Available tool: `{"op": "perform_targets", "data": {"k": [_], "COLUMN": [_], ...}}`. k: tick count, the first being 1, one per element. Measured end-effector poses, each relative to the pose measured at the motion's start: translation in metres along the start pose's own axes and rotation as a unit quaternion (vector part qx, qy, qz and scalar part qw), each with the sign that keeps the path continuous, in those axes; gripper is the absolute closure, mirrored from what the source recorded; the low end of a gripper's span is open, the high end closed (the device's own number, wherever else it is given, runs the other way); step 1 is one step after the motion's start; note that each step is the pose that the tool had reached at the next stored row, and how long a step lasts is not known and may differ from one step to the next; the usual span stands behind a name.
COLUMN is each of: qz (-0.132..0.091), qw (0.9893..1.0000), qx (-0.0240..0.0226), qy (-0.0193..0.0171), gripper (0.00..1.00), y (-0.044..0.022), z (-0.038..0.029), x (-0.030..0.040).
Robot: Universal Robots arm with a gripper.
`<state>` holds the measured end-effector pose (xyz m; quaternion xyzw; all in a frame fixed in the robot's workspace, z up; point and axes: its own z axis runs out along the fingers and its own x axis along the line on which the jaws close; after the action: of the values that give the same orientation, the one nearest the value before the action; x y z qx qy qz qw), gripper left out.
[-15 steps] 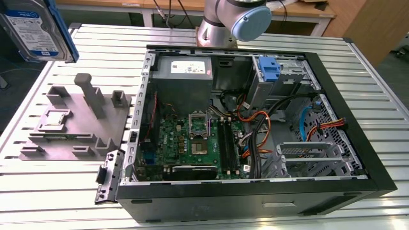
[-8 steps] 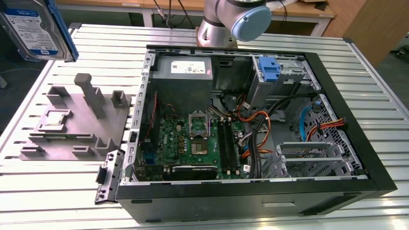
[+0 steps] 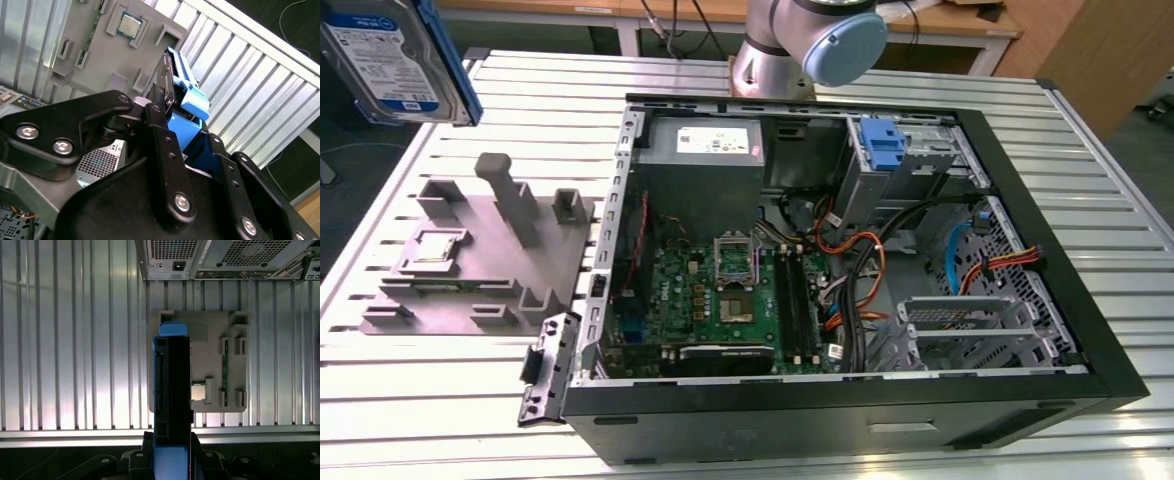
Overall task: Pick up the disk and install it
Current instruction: 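Pick up the disk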
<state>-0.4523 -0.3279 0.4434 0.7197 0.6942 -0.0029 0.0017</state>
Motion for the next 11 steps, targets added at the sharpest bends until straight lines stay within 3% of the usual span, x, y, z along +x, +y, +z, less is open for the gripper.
{"op": "perform_targets", "data": {"k": [11], "qz": [0.000], "qw": [1.0000], "qx": [0.0000], "qy": [0.0000], "gripper": [0.63], "y": [0.0000], "z": [-0.0057], "x": [0.0000]}}
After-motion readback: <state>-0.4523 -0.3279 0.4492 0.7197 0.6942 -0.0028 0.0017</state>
